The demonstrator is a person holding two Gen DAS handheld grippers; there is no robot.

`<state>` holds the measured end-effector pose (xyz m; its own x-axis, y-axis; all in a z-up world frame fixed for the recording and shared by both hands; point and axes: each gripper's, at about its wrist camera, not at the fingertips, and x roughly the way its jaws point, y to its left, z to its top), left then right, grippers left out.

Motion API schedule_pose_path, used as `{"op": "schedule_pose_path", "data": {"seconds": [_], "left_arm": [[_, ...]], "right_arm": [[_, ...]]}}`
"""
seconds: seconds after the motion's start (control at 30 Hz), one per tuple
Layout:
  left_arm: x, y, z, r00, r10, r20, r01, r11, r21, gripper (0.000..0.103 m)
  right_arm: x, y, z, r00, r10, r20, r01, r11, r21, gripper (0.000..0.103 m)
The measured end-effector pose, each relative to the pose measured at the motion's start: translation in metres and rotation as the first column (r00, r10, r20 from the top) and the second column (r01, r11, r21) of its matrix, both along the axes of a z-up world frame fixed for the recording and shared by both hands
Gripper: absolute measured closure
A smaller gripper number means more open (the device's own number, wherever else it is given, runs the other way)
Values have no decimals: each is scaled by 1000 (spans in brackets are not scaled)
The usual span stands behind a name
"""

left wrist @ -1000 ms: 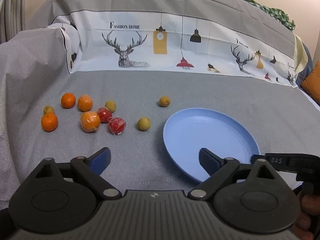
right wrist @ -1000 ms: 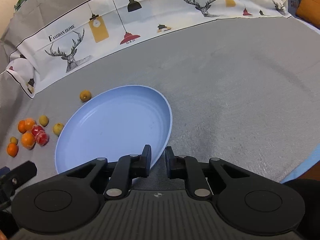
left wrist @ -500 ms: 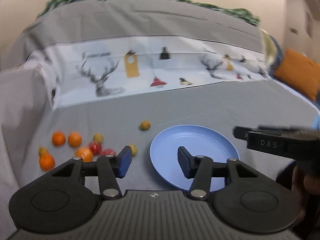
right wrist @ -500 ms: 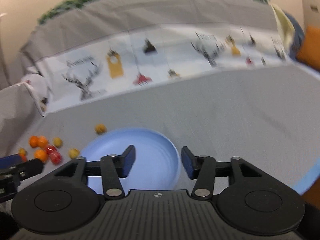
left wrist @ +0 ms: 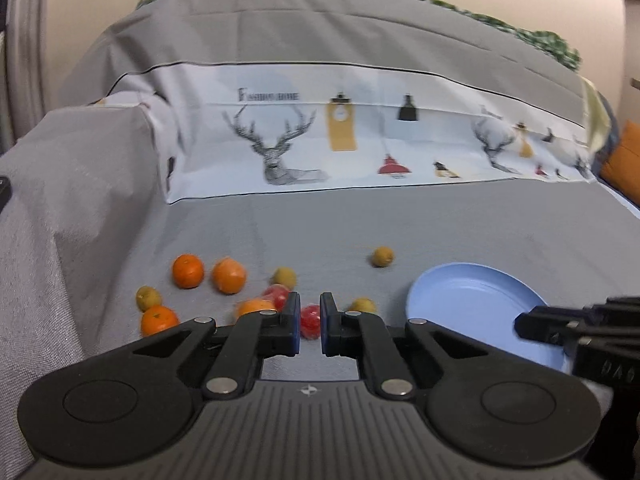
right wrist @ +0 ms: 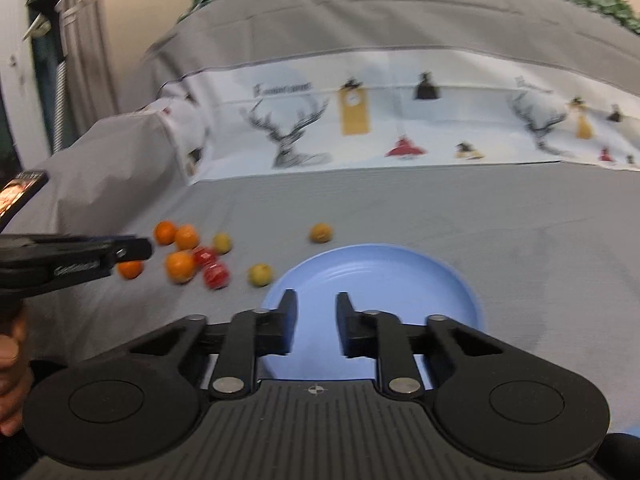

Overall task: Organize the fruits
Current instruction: 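Grasp a wrapped orange with the left tool while the right tool grasps a yellow lime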

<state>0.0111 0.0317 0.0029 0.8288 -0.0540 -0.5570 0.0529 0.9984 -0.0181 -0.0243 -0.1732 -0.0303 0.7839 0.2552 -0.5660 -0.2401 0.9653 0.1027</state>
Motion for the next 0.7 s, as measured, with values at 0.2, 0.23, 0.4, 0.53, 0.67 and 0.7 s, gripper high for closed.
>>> {"op": "schedule_pose_path", "data": {"seconds": [0.2, 0.23, 0.4, 0.53, 0.67, 0.7], "left_arm": [[19, 15, -7, 996, 84, -32, -85, 996, -41, 90], [22, 16, -9, 994, 100, -36, -101, 994, -41, 90], [36, 26, -16, 986, 156, -66, -160, 986, -52, 68], [49, 37, -24, 972, 203, -116, -213, 973, -86, 56], [66, 40, -36, 957, 227, -180, -245, 966, -83, 42], [70, 42, -39, 953, 233, -196, -253, 963, -88, 41]], "right_arm": [[41, 40, -1, 994, 105, -16, -105, 994, -19, 84], [49, 45, -5, 993, 113, -16, -113, 993, -31, 83], [86, 59, -22, 989, 113, -90, -116, 993, -29, 75], [101, 71, -28, 987, 150, -54, -155, 982, -105, 60], [123, 82, -44, 980, 186, -65, -194, 967, -167, 54], [129, 85, -49, 978, 192, -86, -204, 964, -172, 54]]}}
